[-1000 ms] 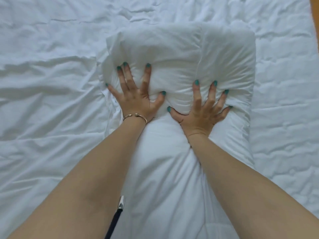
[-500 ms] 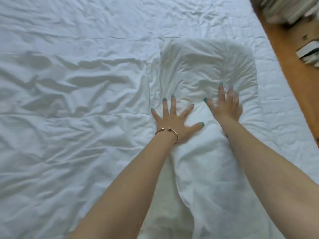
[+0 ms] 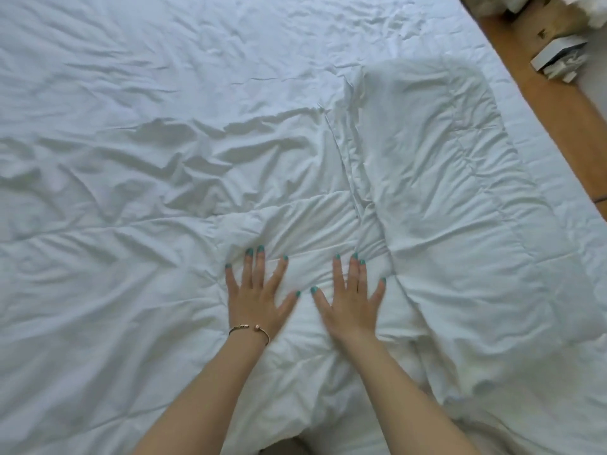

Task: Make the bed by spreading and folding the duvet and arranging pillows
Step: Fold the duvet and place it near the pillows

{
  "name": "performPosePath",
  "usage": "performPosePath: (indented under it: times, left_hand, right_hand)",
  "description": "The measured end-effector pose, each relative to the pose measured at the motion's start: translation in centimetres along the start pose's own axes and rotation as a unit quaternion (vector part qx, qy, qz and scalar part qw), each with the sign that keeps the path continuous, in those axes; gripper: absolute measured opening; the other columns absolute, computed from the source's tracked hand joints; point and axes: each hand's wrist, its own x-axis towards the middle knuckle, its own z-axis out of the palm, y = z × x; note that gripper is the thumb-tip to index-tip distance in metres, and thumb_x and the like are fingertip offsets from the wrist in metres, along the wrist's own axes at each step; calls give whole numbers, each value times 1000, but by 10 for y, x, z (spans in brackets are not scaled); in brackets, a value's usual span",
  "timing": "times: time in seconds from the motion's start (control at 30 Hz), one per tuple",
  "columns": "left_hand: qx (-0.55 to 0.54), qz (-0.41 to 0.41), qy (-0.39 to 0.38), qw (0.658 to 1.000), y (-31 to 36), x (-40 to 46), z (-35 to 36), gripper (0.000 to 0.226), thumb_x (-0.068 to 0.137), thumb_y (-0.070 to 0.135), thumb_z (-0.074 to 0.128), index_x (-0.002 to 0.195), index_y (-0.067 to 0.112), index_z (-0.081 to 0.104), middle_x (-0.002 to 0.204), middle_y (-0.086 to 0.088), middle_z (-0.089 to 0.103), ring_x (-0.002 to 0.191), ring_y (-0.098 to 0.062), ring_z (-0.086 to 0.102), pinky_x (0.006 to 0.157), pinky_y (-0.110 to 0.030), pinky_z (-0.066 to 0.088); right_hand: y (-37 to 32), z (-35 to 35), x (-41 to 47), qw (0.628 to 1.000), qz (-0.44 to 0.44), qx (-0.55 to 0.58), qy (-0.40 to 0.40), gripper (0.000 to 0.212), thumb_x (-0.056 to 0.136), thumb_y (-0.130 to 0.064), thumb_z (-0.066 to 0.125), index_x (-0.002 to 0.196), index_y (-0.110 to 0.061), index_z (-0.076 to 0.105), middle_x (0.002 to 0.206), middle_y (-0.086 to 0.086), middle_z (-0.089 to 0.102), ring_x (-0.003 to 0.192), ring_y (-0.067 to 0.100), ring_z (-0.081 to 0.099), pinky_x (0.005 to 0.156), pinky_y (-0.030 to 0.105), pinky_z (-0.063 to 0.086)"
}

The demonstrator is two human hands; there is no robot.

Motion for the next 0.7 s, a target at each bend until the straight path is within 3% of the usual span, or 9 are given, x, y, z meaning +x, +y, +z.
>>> performPosePath:
  times: [0.07, 0.13, 0.27, 0.37, 0.57, 0.7]
  left_hand:
    - [4, -19, 5, 1000, 9, -1, 4, 71, 86, 67, 23, 150, 36, 20, 160, -10, 8, 148, -30, 5, 113, -64, -4]
    - [3, -26, 20, 999, 14, 3, 9, 71, 86, 66, 25, 150, 37, 17, 161, -10, 5, 148, -29, 1, 112, -65, -6]
    - [-13, -3, 115, 993, 7, 12, 28, 66, 84, 57, 44, 145, 33, 38, 156, -12, 24, 145, -30, 20, 112, -66, 8]
    - [-16, 5, 172, 985, 6, 18, 43, 64, 83, 53, 48, 143, 31, 41, 153, -13, 30, 143, -31, 26, 113, -63, 12]
    - [2, 2, 155, 988, 6, 27, 61, 67, 86, 59, 41, 147, 34, 28, 155, -11, 20, 145, -30, 19, 114, -61, 5]
    - [7, -5, 176, 984, 6, 30, 64, 66, 85, 59, 44, 144, 34, 30, 153, -11, 23, 143, -31, 22, 114, -61, 8]
  right_hand:
    - [-4, 3, -1, 1000, 0, -2, 16, 80, 89, -69, 18, 155, -28, -3, 163, 6, -6, 149, 21, -8, 112, 59, -12]
    - [-3, 8, -1, 998, 0, -7, 59, 80, 90, -67, 25, 156, -25, 9, 163, 9, 4, 150, 24, 1, 114, 61, -3]
    - [0, 28, 6, 990, -16, 12, 140, 77, 89, -64, 37, 152, -22, 29, 160, 12, 21, 147, 28, 19, 114, 63, 8]
    - [0, 48, 19, 978, -22, 31, 205, 73, 87, -62, 44, 148, -22, 39, 155, 13, 33, 143, 30, 30, 114, 61, 11]
    - [0, 80, 35, 978, -26, 50, 200, 77, 86, -62, 37, 150, -24, 20, 155, 9, 21, 144, 28, 20, 114, 56, 3]
    - [0, 88, 37, 977, -25, 57, 203, 73, 89, -60, 30, 149, -21, 19, 154, 10, 20, 148, 23, 8, 115, 55, 1]
